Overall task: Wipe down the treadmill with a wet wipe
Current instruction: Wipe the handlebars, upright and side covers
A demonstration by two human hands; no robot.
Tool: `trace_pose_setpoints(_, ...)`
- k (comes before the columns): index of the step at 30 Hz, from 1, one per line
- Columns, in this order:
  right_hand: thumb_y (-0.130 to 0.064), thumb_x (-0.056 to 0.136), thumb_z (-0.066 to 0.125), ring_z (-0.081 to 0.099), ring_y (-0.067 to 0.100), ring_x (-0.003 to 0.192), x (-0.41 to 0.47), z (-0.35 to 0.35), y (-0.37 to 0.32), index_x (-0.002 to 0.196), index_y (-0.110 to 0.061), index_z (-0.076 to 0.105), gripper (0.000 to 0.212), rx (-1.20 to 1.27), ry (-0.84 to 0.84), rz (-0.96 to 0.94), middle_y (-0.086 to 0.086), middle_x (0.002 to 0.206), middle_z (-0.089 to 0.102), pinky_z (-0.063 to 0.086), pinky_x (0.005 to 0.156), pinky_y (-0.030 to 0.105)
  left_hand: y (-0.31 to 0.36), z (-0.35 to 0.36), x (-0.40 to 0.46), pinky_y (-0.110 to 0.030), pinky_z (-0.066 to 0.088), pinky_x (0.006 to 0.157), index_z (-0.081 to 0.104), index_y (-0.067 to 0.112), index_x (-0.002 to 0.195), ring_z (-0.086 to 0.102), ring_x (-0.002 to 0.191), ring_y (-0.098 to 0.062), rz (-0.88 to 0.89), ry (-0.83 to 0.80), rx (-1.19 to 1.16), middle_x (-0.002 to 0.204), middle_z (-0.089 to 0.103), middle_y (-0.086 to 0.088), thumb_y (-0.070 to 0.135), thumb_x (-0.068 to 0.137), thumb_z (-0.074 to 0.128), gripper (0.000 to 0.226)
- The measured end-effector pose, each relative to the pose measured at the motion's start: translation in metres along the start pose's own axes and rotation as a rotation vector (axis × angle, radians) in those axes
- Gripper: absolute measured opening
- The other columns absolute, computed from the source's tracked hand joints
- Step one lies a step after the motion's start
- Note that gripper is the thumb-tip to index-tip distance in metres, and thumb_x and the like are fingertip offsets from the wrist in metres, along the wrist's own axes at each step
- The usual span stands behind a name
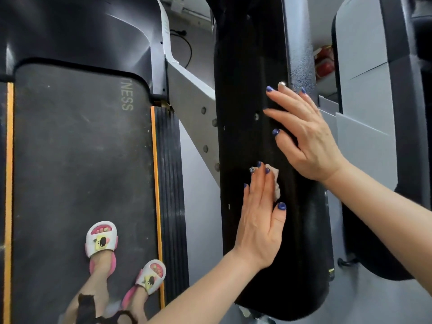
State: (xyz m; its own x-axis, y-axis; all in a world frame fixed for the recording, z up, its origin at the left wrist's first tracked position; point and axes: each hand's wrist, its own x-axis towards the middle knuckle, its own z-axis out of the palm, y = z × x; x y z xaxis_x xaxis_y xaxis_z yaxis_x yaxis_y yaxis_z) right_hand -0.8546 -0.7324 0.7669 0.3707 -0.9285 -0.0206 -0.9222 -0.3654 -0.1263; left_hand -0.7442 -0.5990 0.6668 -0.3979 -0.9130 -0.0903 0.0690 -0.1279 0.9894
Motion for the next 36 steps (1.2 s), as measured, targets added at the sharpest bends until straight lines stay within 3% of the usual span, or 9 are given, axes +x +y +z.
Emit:
trace_pose_setpoints(3,-0.010,0.090,0.048,0.034,0.027,0.149,-0.001,0.002,0.003,0.122,-0.001,0.068,0.040,0.040,0.051,-0.005,0.010,0.151,0.049,0.021,0.124,0.051,-0.012,-0.003,0.011,-0.029,-0.010,0.125,0.001,0.025,0.160,-0.008,0.155,-0.008,0.002,0.030,-0.024,0.168,-0.010,0.018,0.048,0.107,0.019,0.060)
trace_pose_setpoints(7,-0.008,0.086,0.050,0.037,0.027,0.147,0.000,0.003,0.005,0.118,0.000,0.070,0.038,0.046,0.073,-0.023,0.010,0.148,0.051,0.022,0.123,0.051,-0.032,-0.014,0.038,-0.033,-0.004,0.126,-0.002,0.045,0.154,-0.006,0.153,0.002,-0.184,0.101,-0.169,0.161,-0.011,0.035,0.056,0.103,0.020,0.056)
trace_pose_setpoints(12,-0.006,0.085,0.053,0.039,0.028,0.146,0.000,0.003,0.003,0.115,0.000,0.071,0.035,0.038,0.074,-0.012,0.010,0.146,0.053,0.025,0.121,0.056,-0.055,-0.034,0.061,-0.033,0.005,0.128,0.000,0.047,0.152,0.002,0.151,0.002,-0.473,0.077,-0.235,0.166,-0.001,0.023,0.032,0.112,0.023,0.049)
trace_pose_setpoints(16,-0.008,0.086,0.052,0.039,0.028,0.146,0.000,0.003,0.001,0.115,-0.001,0.072,0.036,0.030,0.072,-0.002,0.010,0.146,0.054,0.025,0.121,0.055,-0.045,-0.030,0.044,-0.008,0.001,0.112,-0.006,0.051,0.148,-0.004,0.147,0.008,-0.425,0.040,-0.218,0.162,-0.008,0.028,0.043,0.108,0.022,0.050)
trace_pose_setpoints(20,-0.009,0.086,0.053,0.038,0.028,0.146,0.000,0.002,0.000,0.114,-0.001,0.072,0.035,0.021,0.062,0.000,0.010,0.145,0.054,0.024,0.121,0.055,-0.045,-0.033,0.046,-0.011,0.004,0.114,-0.005,0.044,0.154,-0.001,0.148,0.006,-0.491,0.041,-0.251,0.166,-0.005,0.023,0.035,0.111,0.022,0.052)
trace_pose_setpoints(24,-0.010,0.086,0.051,0.039,0.028,0.146,0.001,0.002,0.000,0.113,-0.001,0.072,0.036,0.024,0.058,-0.003,0.010,0.144,0.055,0.024,0.122,0.054,-0.044,-0.048,0.102,-0.033,0.005,0.126,-0.003,0.037,0.159,0.001,0.155,-0.007,-0.487,0.069,-0.298,0.169,-0.002,0.016,0.036,0.112,0.020,0.053)
trace_pose_setpoints(28,-0.011,0.087,0.050,0.039,0.028,0.146,0.003,0.002,0.000,0.114,-0.001,0.073,0.036,0.033,0.061,0.004,0.011,0.144,0.055,0.025,0.121,0.056,-0.046,-0.056,0.133,-0.031,0.002,0.124,-0.005,0.034,0.159,-0.004,0.154,-0.005,-0.378,0.064,-0.171,0.168,-0.007,0.014,0.035,0.112,0.018,0.053)
trace_pose_setpoints(33,-0.010,0.087,0.051,0.039,0.028,0.146,0.001,0.002,0.000,0.114,0.000,0.072,0.036,0.026,0.063,0.008,0.010,0.144,0.055,0.025,0.121,0.056,-0.048,-0.038,0.057,-0.028,-0.004,0.125,-0.012,0.042,0.155,-0.016,0.147,0.011,-0.269,-0.026,-0.139,0.159,-0.023,0.033,0.048,0.108,0.021,0.058)
trace_pose_setpoints(36,-0.009,0.086,0.052,0.040,0.028,0.145,0.002,0.002,0.000,0.113,0.000,0.073,0.035,0.030,0.060,0.010,0.010,0.144,0.055,0.025,0.121,0.055,-0.046,-0.036,0.053,-0.036,-0.006,0.127,-0.015,0.047,0.150,-0.020,0.145,0.013,-0.259,-0.047,-0.099,0.153,-0.029,0.038,0.060,0.101,0.015,0.059)
